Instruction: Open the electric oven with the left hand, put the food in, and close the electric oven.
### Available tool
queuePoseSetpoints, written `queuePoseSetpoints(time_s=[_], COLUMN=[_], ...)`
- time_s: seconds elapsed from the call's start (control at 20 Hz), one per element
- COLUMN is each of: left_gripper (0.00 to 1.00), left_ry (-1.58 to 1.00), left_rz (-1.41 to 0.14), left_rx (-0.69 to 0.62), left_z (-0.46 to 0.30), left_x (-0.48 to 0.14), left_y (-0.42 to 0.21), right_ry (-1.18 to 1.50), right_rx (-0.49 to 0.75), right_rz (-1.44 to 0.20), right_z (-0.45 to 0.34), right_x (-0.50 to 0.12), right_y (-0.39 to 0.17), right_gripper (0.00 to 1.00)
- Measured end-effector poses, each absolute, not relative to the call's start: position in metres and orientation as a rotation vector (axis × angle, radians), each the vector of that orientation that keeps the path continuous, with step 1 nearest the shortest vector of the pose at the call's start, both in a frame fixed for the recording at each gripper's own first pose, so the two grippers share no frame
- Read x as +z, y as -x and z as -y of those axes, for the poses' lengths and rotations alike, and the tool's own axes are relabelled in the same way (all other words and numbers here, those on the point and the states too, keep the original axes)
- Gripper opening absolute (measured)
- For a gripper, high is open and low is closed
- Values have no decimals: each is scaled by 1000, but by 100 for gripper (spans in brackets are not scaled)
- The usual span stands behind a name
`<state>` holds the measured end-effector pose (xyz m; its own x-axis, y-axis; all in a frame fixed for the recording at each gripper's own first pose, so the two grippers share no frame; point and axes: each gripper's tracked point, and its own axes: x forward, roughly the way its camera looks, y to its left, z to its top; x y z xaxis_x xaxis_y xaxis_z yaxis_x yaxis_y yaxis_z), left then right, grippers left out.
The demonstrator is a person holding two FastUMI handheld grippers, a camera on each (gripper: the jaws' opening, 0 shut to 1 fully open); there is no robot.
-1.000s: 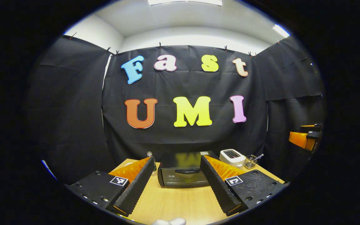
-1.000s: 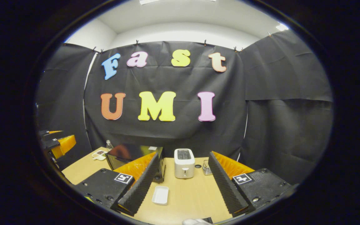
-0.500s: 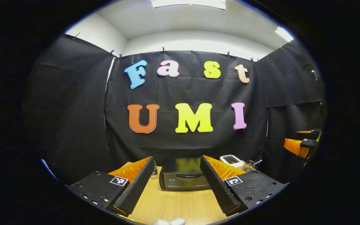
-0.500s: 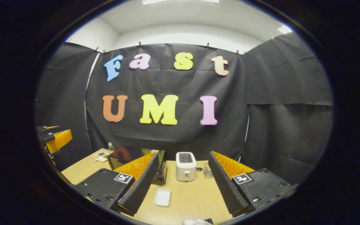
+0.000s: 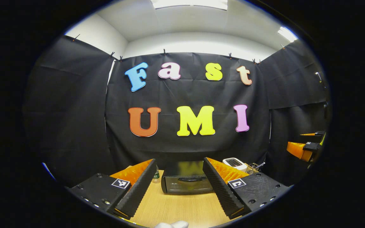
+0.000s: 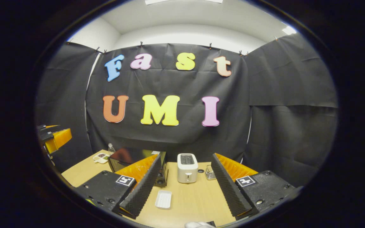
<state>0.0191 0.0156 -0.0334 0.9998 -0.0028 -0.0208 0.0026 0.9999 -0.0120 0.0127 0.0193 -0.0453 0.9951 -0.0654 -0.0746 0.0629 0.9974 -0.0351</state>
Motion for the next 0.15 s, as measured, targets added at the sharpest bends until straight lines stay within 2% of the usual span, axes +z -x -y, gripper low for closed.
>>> queuePoseSetpoints(time_s=[0.05, 0.15], left_gripper=[96, 96], left_ry=[12, 11], left_rz=[-23, -23], left_rx=[-4, -7], left_z=[-14, -12], left_x=[-34, -33], left_y=[-18, -18], right_ry=[34, 30], right_rx=[-65, -67], right_rz=[-77, -75], right_z=[-19, -20], right_x=[-45, -44], right_y=[-12, -11], right_gripper=[100, 100])
